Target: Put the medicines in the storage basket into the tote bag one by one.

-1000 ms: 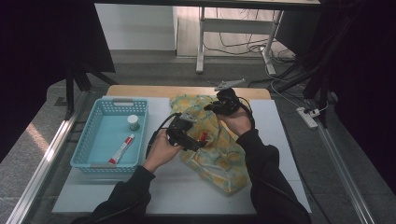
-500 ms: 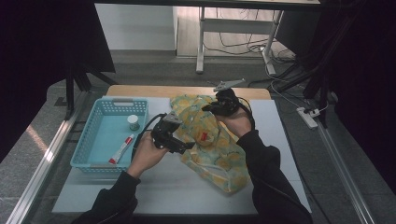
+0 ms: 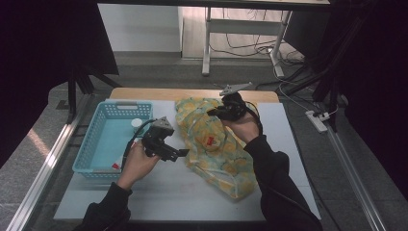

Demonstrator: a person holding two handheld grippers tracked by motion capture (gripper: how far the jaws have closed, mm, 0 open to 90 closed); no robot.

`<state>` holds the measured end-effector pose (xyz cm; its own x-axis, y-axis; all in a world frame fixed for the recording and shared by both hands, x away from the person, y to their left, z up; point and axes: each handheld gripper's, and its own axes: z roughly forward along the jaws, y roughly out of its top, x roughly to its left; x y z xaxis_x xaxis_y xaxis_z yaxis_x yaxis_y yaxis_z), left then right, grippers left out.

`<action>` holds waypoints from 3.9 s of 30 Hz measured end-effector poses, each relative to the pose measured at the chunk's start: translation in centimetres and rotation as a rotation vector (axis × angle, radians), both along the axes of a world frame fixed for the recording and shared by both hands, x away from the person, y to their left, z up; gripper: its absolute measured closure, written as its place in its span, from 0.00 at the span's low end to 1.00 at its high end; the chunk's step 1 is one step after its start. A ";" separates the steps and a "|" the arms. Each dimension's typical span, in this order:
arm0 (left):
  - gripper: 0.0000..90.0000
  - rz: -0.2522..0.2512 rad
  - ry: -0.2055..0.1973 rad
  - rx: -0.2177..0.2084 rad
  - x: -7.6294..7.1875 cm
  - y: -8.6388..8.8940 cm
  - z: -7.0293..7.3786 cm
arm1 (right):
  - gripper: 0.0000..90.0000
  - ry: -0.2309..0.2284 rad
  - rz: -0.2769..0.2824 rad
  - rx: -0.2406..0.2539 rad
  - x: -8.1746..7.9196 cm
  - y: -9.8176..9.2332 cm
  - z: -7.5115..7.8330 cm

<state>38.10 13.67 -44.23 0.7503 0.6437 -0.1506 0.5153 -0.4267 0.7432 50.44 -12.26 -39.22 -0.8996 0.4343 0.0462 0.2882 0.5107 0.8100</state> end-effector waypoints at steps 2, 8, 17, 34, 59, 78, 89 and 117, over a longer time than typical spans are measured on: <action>0.00 0.006 0.001 0.001 -0.1 0.5 0.0 | 0.99 0.003 -0.001 0.000 -0.1 0.0 0.0; 0.00 0.047 0.012 -0.014 -0.5 2.1 0.1 | 0.99 0.002 0.001 -0.004 -0.1 0.1 -0.1; 0.00 0.097 0.004 -0.032 -1.0 4.2 0.0 | 0.99 0.003 -0.001 -0.005 -0.1 0.1 -0.2; 0.00 0.158 -0.002 -0.011 -1.8 7.9 -0.1 | 0.99 0.003 0.000 -0.006 -0.2 0.0 -0.4; 0.00 0.337 0.094 0.165 1.0 13.8 -3.8 | 0.99 0.003 -0.002 -0.014 -0.1 0.2 -0.7; 0.01 0.284 0.294 0.336 3.4 13.3 -7.1 | 0.99 -0.004 0.005 -0.007 -0.3 0.2 -0.3; 0.25 0.285 0.342 0.392 3.6 13.1 -7.7 | 0.99 -0.005 0.009 -0.003 -0.4 0.2 -0.2; 0.80 0.330 0.349 0.313 3.4 13.6 -5.8 | 0.99 -0.004 0.004 -0.004 -0.3 0.1 -0.3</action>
<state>41.50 27.24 -50.06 0.4418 0.8893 -0.1178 0.8507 -0.3737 0.3698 50.12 -12.12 -39.50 -0.9013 0.4311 0.0411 0.2834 0.5153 0.8088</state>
